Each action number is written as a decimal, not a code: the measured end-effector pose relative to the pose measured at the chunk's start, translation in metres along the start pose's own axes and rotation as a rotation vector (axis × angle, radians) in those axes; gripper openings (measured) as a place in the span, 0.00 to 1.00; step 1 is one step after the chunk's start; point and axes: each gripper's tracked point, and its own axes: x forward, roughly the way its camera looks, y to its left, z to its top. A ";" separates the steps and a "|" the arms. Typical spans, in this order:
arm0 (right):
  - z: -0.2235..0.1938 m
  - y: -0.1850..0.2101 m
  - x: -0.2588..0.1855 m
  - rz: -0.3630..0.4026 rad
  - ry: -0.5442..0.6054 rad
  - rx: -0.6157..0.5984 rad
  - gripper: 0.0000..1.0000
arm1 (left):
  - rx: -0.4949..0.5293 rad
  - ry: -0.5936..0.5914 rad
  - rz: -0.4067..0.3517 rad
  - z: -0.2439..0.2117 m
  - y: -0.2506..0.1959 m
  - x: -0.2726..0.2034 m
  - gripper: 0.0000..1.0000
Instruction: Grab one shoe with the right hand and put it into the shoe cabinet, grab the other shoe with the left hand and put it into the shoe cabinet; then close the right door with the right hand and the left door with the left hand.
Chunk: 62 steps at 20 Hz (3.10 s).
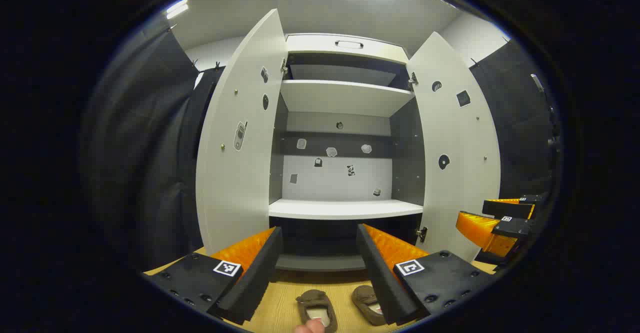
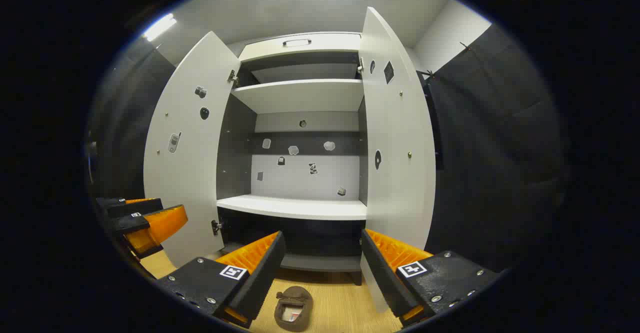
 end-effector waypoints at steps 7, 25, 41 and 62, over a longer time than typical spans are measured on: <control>0.012 -0.017 -0.001 -0.037 -0.021 0.027 0.94 | -0.021 0.006 0.014 0.001 0.004 0.005 0.96; -0.177 0.019 0.053 0.060 0.397 -0.025 0.95 | 0.017 -0.008 0.047 0.007 0.015 0.002 0.99; -0.381 0.034 0.099 0.129 0.748 -0.133 0.92 | 0.013 0.039 0.149 -0.007 0.049 -0.008 0.96; -0.161 0.043 0.092 0.129 0.327 -0.093 0.06 | -0.002 0.025 0.077 -0.004 0.029 0.011 0.96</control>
